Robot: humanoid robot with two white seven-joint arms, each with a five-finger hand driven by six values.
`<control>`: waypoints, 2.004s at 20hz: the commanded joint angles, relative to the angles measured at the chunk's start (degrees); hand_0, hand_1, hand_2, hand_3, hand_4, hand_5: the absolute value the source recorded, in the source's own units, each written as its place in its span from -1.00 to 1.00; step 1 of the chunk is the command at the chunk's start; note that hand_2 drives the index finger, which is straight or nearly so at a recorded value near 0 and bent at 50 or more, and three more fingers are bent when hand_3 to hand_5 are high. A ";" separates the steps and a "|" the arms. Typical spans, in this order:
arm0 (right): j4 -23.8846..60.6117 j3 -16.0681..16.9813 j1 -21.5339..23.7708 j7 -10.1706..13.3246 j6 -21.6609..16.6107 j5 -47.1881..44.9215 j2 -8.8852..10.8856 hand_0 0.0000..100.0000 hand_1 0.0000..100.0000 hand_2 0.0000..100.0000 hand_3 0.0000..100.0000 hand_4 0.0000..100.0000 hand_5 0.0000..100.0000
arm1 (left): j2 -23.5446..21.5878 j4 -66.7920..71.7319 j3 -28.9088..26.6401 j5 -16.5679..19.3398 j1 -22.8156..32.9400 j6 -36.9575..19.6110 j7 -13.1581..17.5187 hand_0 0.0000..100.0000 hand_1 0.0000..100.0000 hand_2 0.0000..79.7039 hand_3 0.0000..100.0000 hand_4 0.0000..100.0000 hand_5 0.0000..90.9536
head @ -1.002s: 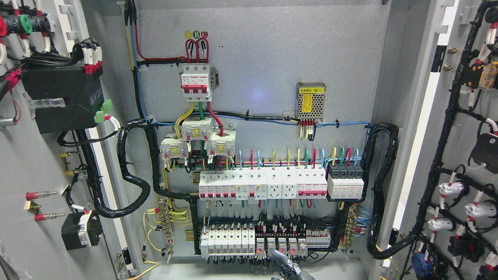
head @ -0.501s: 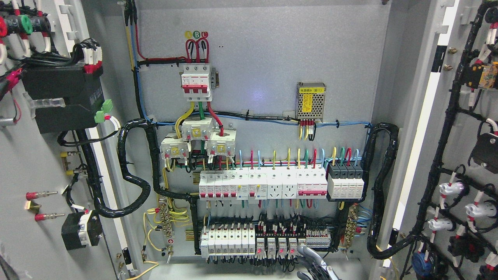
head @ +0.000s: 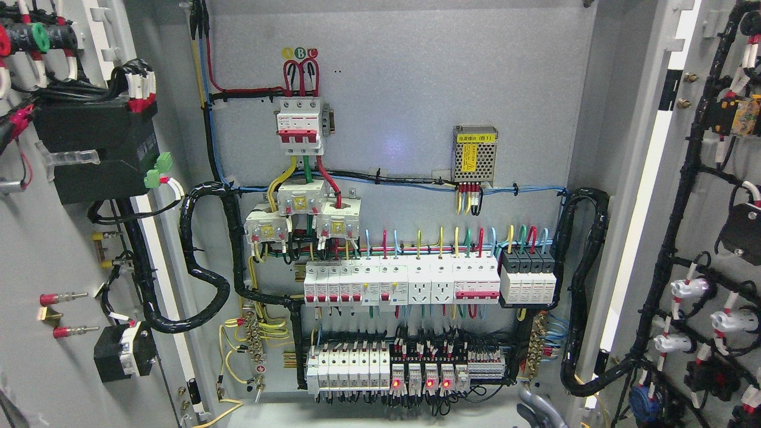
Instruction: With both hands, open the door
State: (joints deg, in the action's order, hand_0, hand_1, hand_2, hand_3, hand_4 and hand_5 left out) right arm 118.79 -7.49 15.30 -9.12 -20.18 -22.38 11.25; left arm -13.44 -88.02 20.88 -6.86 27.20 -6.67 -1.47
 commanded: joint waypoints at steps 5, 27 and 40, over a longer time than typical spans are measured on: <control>0.21 9.59 5.01 0.07 -7.32 -0.03 1.32 -0.62 -1.00 -1.00 -1.00 -1.00 -1.00 | -5.63 -29.92 6.02 -0.08 -3.47 -6.06 1.30 -1.00 -1.00 -1.00 -1.00 -1.00 -1.00; -0.23 17.33 4.66 0.16 -14.62 -0.21 9.14 -0.62 -1.00 -1.00 -1.00 -1.00 -1.00 | 0.52 -32.39 -3.29 -6.05 -9.45 -20.05 0.86 -1.00 -1.00 -1.00 -1.00 -1.00 -1.00; -2.33 19.88 4.83 0.60 -14.62 -0.73 9.76 -0.62 -1.00 -1.00 -1.00 -1.00 -1.00 | -1.15 -32.48 -11.30 -13.09 -6.29 -24.35 0.86 -1.00 -1.00 -1.00 -1.00 -1.00 -1.00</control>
State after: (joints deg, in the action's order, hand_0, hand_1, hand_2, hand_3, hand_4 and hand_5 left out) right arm 117.87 9.50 19.95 -8.56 -34.78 -22.89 20.08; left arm -14.28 -119.46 14.93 -18.22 19.79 -29.61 -0.71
